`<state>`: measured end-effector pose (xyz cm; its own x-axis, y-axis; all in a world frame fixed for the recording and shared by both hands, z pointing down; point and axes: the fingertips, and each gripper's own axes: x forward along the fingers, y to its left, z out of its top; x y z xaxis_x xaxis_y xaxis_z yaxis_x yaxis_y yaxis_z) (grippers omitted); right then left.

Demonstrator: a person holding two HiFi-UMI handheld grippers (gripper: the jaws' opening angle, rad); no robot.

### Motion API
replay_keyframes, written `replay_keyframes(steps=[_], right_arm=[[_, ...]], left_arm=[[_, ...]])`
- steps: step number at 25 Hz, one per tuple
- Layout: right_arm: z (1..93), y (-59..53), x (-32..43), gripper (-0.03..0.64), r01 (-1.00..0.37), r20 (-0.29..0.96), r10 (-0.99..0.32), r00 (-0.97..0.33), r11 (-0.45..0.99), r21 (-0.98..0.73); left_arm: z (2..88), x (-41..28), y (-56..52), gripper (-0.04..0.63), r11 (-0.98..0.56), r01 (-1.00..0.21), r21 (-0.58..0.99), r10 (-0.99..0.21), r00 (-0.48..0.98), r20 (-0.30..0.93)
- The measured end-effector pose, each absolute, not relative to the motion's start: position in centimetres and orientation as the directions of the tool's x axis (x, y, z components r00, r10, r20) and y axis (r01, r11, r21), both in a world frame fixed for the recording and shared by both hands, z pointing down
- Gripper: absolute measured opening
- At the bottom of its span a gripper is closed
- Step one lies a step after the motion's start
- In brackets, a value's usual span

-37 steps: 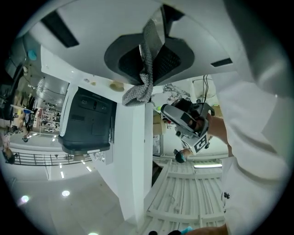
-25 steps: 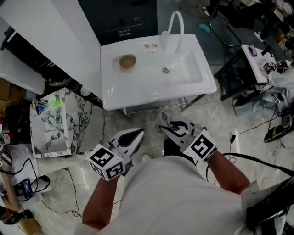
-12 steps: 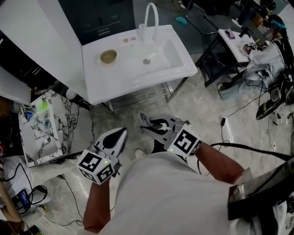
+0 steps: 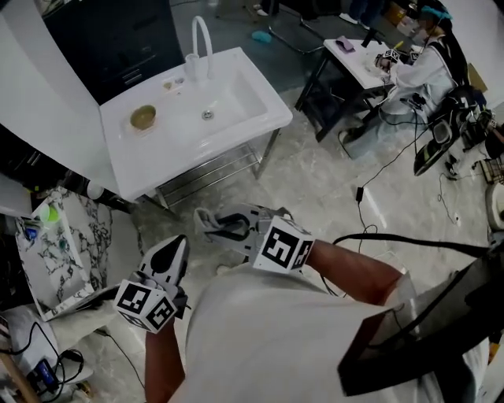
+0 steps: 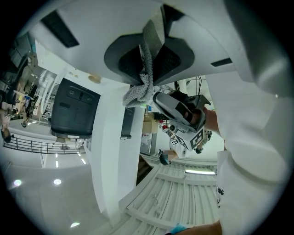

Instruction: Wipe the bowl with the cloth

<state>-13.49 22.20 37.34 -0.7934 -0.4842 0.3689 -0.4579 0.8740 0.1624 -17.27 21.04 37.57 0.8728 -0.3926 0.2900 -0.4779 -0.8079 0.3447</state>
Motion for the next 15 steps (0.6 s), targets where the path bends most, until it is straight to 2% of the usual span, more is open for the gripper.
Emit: replay_keyframes(steps=[15], right_arm=[[36.5, 22.6, -12.2, 0.046, -0.474, 0.374, -0.506, -0.778, 0.862, 0.179]], left_arm=[[38.0, -16.3, 21.8, 0.011, -0.811, -0.477, 0.338, -0.381, 0.870, 0.312]])
